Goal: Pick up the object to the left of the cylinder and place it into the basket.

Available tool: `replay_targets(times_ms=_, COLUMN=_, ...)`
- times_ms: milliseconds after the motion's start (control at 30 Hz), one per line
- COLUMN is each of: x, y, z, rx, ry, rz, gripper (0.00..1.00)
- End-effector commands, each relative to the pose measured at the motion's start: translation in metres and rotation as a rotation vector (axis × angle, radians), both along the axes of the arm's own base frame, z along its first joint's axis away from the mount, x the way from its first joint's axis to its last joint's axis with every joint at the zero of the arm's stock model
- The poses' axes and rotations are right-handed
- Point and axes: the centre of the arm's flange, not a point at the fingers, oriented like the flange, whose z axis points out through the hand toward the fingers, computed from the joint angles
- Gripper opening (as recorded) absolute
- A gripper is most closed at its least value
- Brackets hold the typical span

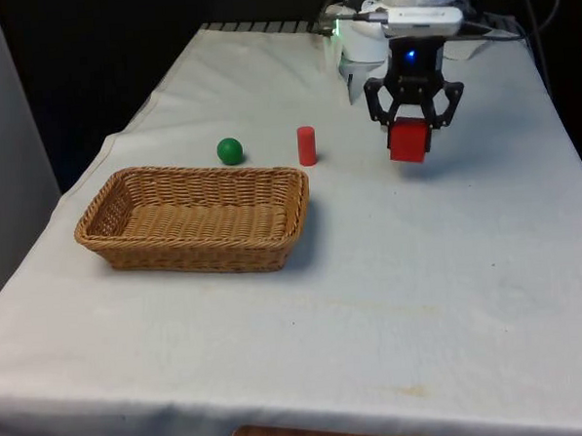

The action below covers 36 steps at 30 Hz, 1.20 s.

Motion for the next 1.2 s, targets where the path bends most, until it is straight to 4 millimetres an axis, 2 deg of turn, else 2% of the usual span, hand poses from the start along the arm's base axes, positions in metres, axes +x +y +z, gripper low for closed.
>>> replay_targets(times_ms=0, x=0.0, y=-0.007, z=0.004, rx=-0.003, ry=0.002, rz=-0.003, gripper=0.0)
replay_targets(times_ms=33, x=0.001, y=-0.003, z=0.002, rx=0.001, ry=-0.001, rz=-0.001, gripper=0.0)
replay_targets(times_ms=100, x=0.002, y=-0.014, z=0.01, rx=0.0, ry=0.0, rz=-0.005, gripper=0.0)
replay_targets(times_ms=333, x=0.006, y=-0.032, z=0.023, rx=0.006, ry=-0.005, rz=-0.008, gripper=0.0)
replay_targets(times_ms=367, x=0.006, y=-0.029, z=0.021, rx=0.008, ry=-0.01, rz=-0.009, gripper=0.0)
replay_targets(times_ms=567, x=0.014, y=-0.049, z=0.034, rx=0.008, ry=-0.013, rz=-0.013, gripper=0.0)
replay_targets(times_ms=967, x=0.037, y=-0.072, z=0.051, rx=-0.004, ry=-0.028, rz=-0.019, gripper=0.0)
replay_targets(times_ms=1167, x=0.055, y=-0.089, z=0.063, rx=-0.01, ry=-0.031, rz=-0.02, gripper=0.0)
